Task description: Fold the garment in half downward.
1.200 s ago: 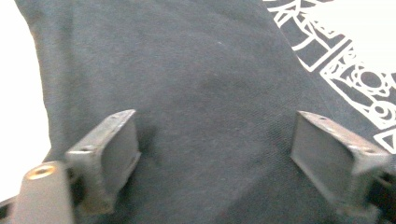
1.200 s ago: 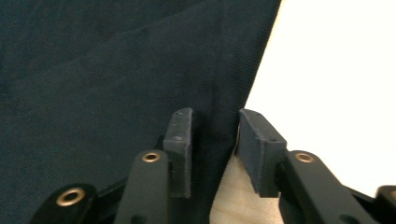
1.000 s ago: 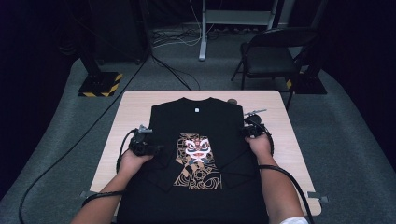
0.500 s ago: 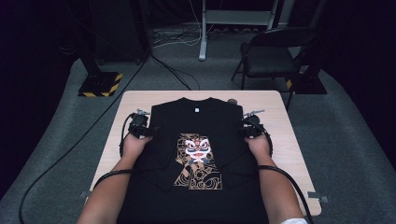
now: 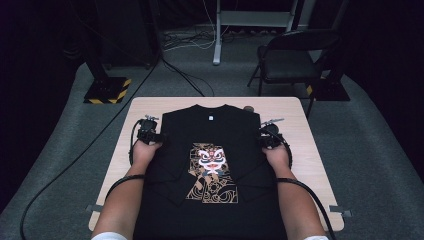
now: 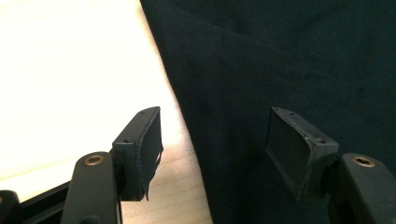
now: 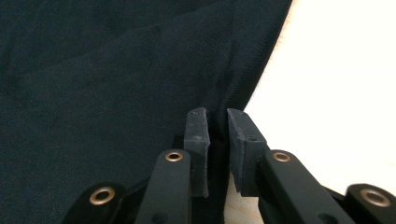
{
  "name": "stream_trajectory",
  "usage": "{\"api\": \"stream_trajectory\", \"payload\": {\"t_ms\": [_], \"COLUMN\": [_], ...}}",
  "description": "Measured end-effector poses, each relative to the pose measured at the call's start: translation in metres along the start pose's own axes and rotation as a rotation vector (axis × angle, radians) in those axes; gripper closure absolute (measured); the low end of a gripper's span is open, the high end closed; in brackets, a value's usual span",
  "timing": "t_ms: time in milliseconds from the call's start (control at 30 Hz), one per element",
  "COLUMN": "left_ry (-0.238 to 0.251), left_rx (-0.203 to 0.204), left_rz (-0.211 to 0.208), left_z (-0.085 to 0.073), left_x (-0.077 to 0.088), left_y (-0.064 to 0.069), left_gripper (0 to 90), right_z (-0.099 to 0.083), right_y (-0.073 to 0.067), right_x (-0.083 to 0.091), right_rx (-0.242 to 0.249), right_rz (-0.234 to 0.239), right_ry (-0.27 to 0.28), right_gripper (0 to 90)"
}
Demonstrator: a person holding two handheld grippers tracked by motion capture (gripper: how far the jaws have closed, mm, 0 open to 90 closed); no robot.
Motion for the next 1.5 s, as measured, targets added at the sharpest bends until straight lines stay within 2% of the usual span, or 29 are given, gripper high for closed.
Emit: {"api": "stream_trajectory", "payload": {"t_ms": [333,500,733,833,1000,1267,1500], "left_ry": [0.005,0.001,-0.002,0.003,0.014,0.017,0.011], "left_rx": [0.001,0.021,-0.006,-0.009,-0.017,-0.004,-0.016], "left_rz": [-0.013,-0.023,-0.015,-0.019,-0.036,-0.09,-0.071], "left_z": [-0.001,-0.003,-0.006,-0.007,-0.007,-0.008,-0.007], "left_x": [-0.005,-0.007,-0.008,-0.007,-0.007,-0.006,-0.005], "left_y": [-0.006,-0.008,-0.007,-0.005,-0.001,0.005,0.008], "left_gripper": [40.3,41.7,45.2,49.3,61.2,81.7,84.1], "right_z": [0.0,0.0,0.0,0.0,0.0,0.0,0.0], "right_y": [0.0,0.001,0.001,0.002,0.003,0.005,0.003], "right_x": [0.0,0.0,0.0,0.0,0.0,-0.001,0.0], "right_rx": [0.0,0.002,-0.002,-0.006,-0.023,-0.046,-0.045], "right_rz": [0.003,0.004,0.009,0.015,0.033,0.061,0.056], "right_ry": [0.002,0.0,-0.003,-0.004,-0.009,-0.003,-0.003], "right_gripper": [78.4,78.2,77.4,77.5,77.5,79.9,83.9]}}
Point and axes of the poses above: each handheld gripper's, and its own axes: x roughly backward along the jaws, z roughly out of its top, y roughly to its right, the point moved 6 cm from there along -x, roughly forward along the jaws, and after that the axes turned 5 degrees about -y, right-handed, at the moved point
